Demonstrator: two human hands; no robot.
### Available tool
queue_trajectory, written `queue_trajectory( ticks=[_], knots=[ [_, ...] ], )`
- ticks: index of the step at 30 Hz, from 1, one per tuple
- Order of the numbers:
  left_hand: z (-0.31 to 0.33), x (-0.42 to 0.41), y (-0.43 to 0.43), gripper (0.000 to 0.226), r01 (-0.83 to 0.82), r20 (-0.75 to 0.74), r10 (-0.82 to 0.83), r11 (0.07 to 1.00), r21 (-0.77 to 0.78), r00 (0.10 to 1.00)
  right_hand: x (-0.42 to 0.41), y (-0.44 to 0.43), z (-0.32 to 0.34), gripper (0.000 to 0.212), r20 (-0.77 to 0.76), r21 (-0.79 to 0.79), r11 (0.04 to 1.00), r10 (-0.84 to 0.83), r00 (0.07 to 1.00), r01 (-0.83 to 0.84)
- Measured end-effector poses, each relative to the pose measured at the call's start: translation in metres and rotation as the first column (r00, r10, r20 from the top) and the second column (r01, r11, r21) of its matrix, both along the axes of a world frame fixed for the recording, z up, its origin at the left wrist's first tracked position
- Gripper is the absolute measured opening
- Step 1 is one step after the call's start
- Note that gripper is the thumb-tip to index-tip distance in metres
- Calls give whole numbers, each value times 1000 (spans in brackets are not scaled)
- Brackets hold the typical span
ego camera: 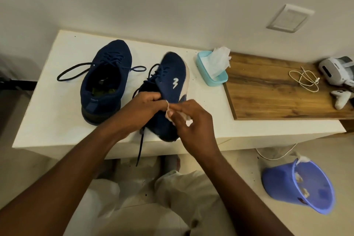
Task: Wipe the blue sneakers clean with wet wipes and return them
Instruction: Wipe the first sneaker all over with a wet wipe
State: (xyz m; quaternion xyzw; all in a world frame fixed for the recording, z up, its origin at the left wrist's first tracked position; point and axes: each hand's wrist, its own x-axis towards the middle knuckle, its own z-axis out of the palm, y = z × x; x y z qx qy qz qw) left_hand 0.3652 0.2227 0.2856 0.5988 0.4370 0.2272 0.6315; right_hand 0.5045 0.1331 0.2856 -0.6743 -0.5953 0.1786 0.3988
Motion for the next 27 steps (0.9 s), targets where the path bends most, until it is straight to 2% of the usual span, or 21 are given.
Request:
queue_trajectory(
  ticks=[3, 6, 8, 9, 11, 12, 14, 16, 17, 18, 21, 23, 27],
  knots=[
    [7, -5, 3, 20, 62, -128, -58, 998, 28, 990, 11, 1, -7, 13, -25, 0, 996, -86, 996, 86],
    [6, 1, 1, 59, 95, -254, -70, 991, 91, 965, 21, 21, -8, 14, -70, 19, 973, -226, 972, 228],
    [3, 3, -2, 76, 59, -346, 7, 982, 179, 938, 5, 15, -6, 12, -79, 58, 990, -127, 989, 131],
    [1, 3, -3, 72, 16, -358, 66, 975, 220, 932, -4, 8, -4, 13, -59, 69, 996, -43, 997, 47],
    [-2, 1, 0, 49, -76, -269, 141, 968, 240, 953, -14, -5, -2, 15, 5, 52, 996, 71, 997, -71],
    [-2, 0, 2, 38, -98, -213, 144, 972, 215, 966, -11, -4, -1, 16, 11, 42, 997, 61, 998, -62],
    [-1, 2, 4, 26, -109, -136, 126, 986, 122, 983, 8, 13, -5, 14, -49, 30, 996, -82, 995, 84],
    [-1, 4, 5, 21, -100, -133, 107, 993, 60, 985, 26, 35, -6, 14, -16, 0, 972, -237, 971, 237],
    [-1, 4, 6, 18, -108, -135, 112, 994, 34, 984, 27, 40, -6, 15, 11, -3, 966, -257, 966, 257],
    [-2, 4, 6, 16, -130, -131, 129, 992, 7, 983, 22, 42, -7, 15, 31, 8, 974, -228, 973, 228],
    [-5, 0, 10, 11, -226, -64, 222, 971, -76, 973, -2, 29, -2, 13, 159, 53, 998, 24, 987, -33],
    [-5, -2, 13, 7, -254, -13, 254, 959, -127, 967, -2, 19, 3, 13, 248, 40, 995, 76, 966, -89],
    [-4, 4, 14, 20, -173, 50, 184, 970, -172, 982, 20, 59, 9, 15, 258, -16, 989, -140, 956, 149]
  ],
)
